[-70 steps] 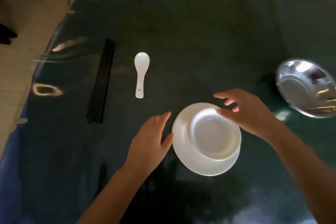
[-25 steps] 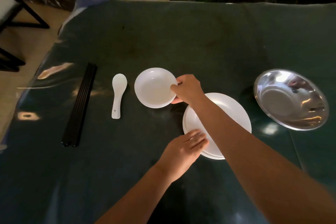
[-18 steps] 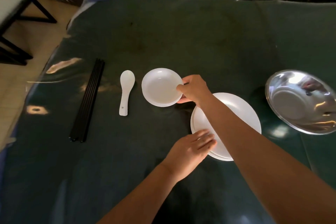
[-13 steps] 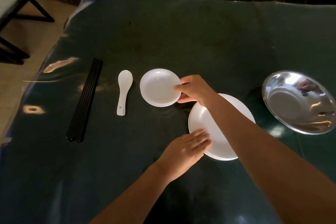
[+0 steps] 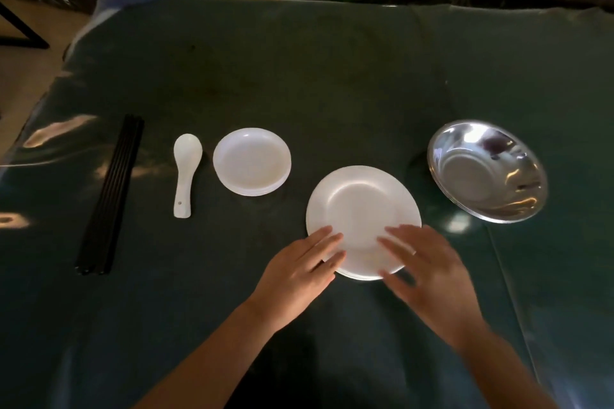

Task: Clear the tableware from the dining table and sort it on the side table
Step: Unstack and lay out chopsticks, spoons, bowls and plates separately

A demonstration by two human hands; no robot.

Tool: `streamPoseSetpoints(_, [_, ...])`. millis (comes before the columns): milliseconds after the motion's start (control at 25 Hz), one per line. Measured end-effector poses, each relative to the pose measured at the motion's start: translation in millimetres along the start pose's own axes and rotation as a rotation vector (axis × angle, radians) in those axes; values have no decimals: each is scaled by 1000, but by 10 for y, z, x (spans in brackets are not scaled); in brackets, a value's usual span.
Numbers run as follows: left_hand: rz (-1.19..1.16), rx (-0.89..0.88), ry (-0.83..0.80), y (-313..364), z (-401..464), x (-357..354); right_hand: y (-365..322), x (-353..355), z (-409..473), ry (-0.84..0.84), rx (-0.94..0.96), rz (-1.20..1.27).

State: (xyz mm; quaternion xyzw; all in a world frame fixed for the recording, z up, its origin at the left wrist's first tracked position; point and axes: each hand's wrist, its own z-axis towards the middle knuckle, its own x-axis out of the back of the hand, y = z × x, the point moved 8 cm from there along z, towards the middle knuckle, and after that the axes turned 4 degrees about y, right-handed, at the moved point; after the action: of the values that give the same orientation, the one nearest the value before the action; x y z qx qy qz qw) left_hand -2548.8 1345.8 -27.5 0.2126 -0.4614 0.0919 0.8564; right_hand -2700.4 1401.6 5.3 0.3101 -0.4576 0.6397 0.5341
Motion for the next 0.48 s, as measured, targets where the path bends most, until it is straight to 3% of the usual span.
streamPoseSetpoints(120, [63, -59, 8, -20, 42, -21, -157, -223, -222, -70, 304, -49])
streamPoseSetpoints(360, [104, -135, 3, -42, 83, -1, -99, -254, -230, 18, 406, -23])
streamPoseSetpoints(480, [120, -91, 40, -104, 225, -5, -25, -258, -41, 44, 410, -42])
